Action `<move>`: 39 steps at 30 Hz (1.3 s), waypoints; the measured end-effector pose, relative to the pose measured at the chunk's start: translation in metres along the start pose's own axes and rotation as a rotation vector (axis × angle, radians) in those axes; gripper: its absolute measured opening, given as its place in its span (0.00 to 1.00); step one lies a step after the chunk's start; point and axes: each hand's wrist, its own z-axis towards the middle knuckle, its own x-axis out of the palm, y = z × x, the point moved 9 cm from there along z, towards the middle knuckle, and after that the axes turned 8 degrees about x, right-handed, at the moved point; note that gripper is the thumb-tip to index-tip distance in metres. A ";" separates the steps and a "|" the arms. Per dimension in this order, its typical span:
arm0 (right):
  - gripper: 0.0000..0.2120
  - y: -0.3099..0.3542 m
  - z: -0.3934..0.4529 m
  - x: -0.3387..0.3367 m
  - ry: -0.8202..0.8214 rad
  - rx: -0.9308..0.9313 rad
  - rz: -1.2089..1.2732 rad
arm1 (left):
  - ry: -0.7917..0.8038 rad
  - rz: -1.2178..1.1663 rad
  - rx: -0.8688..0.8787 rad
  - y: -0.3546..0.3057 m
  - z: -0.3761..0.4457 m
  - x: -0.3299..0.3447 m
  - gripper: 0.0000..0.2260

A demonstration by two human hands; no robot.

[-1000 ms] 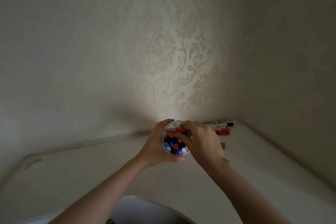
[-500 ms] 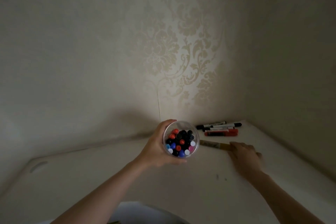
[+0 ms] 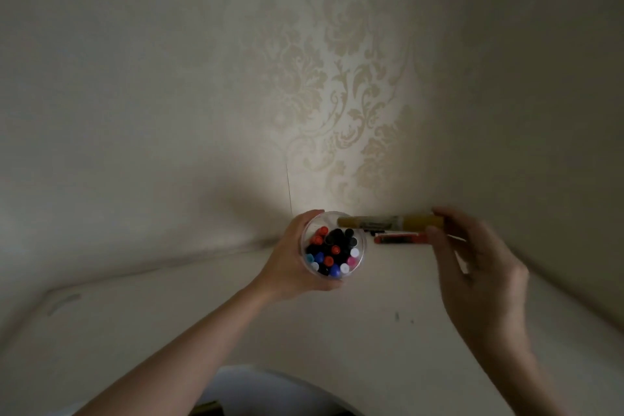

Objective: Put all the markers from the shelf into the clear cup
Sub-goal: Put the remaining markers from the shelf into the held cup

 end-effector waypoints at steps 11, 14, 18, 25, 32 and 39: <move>0.11 0.029 -0.013 0.091 0.257 -0.228 -0.091 | 0.002 0.067 0.044 -0.009 0.001 0.002 0.47; 0.09 0.017 -0.016 0.113 0.302 -0.181 -0.187 | 0.004 0.056 0.060 -0.014 0.000 0.004 0.47; 0.07 0.018 -0.027 0.133 0.304 -0.357 -0.398 | 0.001 0.044 0.055 -0.018 0.001 0.004 0.45; 0.09 -0.086 0.023 0.085 0.204 -0.101 -0.525 | -0.011 -0.010 -0.026 0.000 0.005 -0.007 0.46; 0.31 -0.263 0.033 0.105 0.736 0.293 -0.962 | -0.001 0.011 -0.037 0.006 0.023 -0.003 0.46; 0.32 -0.279 0.047 0.149 0.865 0.261 -1.026 | -0.019 -0.005 -0.084 0.016 0.031 -0.009 0.46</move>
